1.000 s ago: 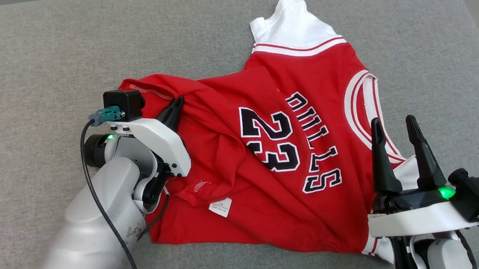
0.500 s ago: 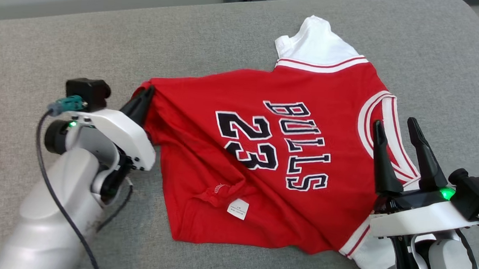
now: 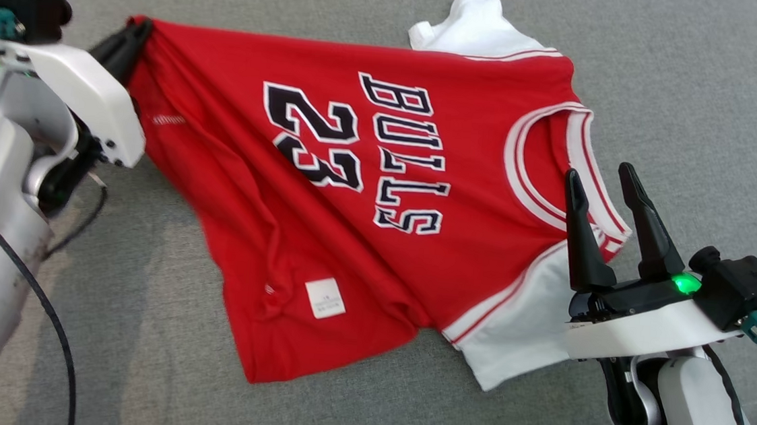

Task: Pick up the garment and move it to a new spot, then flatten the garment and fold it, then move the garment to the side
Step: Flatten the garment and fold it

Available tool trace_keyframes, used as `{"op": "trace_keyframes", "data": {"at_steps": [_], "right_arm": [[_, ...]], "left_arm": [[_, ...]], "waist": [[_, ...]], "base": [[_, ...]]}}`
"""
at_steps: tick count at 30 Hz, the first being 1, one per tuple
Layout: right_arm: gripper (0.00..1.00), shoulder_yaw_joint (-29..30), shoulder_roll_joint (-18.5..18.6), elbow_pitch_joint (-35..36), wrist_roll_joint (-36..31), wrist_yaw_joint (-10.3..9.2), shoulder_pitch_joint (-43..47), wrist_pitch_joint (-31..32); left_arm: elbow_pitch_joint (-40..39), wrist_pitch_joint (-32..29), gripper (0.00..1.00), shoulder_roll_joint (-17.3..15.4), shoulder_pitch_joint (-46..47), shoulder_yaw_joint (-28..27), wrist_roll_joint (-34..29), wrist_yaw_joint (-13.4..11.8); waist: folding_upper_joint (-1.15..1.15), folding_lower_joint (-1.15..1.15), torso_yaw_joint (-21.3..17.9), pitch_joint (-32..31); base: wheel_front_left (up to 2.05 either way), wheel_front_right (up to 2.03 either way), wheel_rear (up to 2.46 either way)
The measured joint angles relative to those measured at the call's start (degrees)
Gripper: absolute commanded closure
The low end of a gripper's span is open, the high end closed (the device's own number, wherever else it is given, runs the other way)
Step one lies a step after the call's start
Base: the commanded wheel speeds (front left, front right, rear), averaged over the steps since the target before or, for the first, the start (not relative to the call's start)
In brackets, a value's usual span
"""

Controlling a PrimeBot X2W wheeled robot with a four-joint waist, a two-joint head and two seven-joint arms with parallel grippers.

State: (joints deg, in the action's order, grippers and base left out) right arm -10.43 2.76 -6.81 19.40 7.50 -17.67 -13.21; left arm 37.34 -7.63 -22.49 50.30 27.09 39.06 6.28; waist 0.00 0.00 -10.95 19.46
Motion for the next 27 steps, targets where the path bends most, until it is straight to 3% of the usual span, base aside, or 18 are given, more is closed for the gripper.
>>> {"op": "trace_keyframes", "data": {"at_steps": [10, 11, 12, 13, 22, 27], "right_arm": [[0.00, -0.8, 0.0, -1.4, 0.7, 0.00, -1.2, -1.2], [0.00, -1.1, 0.0, -1.6, 0.8, 0.00, -1.6, -1.4], [0.00, -1.2, 0.0, -1.7, 0.8, 0.00, -1.8, -1.5], [0.00, -1.2, 0.0, -1.8, 0.8, 0.00, -1.9, -1.5], [0.00, -0.4, 0.0, -3.1, 0.1, 0.00, -1.8, -1.5], [0.00, 0.7, 0.0, -3.3, -1.6, 0.00, -1.5, -1.0]], "left_arm": [[5.4, 2.8, 1.00, -1.6, 7.8, 1.6, -3.7, 0.1], [7.0, 4.1, 0.69, -1.7, 8.7, 1.9, -4.5, -0.4], [7.7, 4.7, 0.22, -1.7, 8.9, 2.2, -5.2, -0.6], [8.4, 5.2, 0.00, -1.6, 8.9, 2.5, -5.4, -0.6], [12.7, 10.4, 0.00, -0.5, 7.3, 2.3, -5.1, -1.3], [9.6, 18.5, 0.00, 0.1, 3.1, -1.0, -1.8, -1.2]], "waist": [[0.00, 0.00, -1.5, 2.8], [0.00, 0.00, -1.2, 2.9], [0.00, 0.00, -1.1, 2.9], [0.00, 0.00, -0.9, 2.8], [0.00, 0.00, 2.1, 0.6], [0.00, 0.00, 5.0, -1.9]], "base": [[0.00, 0.00, 0.00], [0.00, 0.00, 0.00], [0.00, 0.00, 0.00], [0.00, 0.00, 0.00], [0.00, 0.00, 0.00], [0.00, 0.00, 0.00]]}}
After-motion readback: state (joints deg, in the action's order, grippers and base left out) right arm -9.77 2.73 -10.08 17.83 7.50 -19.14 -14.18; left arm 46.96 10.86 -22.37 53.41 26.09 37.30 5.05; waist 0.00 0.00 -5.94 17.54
